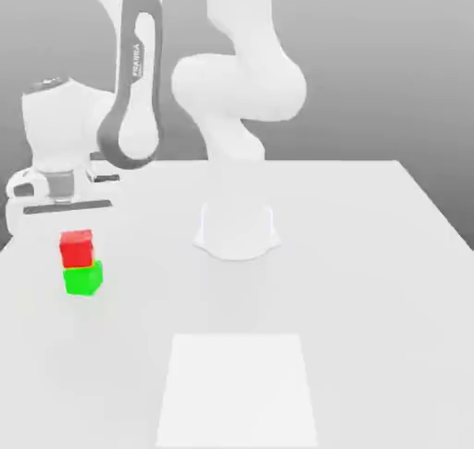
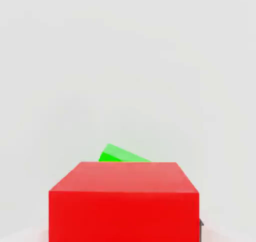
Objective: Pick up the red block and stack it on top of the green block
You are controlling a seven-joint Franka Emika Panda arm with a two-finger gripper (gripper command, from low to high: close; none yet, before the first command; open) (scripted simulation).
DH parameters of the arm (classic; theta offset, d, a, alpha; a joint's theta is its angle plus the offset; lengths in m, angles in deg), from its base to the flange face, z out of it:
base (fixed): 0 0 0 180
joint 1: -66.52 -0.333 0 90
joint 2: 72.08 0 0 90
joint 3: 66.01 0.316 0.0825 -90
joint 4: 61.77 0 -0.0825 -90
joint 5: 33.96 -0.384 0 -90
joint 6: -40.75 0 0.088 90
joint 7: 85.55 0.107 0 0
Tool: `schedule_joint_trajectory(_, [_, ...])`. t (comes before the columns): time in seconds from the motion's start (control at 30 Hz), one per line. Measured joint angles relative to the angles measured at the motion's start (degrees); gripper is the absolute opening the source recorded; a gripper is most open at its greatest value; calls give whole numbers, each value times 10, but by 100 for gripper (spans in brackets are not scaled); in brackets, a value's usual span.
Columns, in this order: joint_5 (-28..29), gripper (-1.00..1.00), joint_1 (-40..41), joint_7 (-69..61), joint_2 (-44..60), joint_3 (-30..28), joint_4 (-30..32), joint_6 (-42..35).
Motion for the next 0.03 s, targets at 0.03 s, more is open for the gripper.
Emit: schedule_joint_trajectory(0.03, [-26, -100, -3, -18, 10, 4, 0, 7])
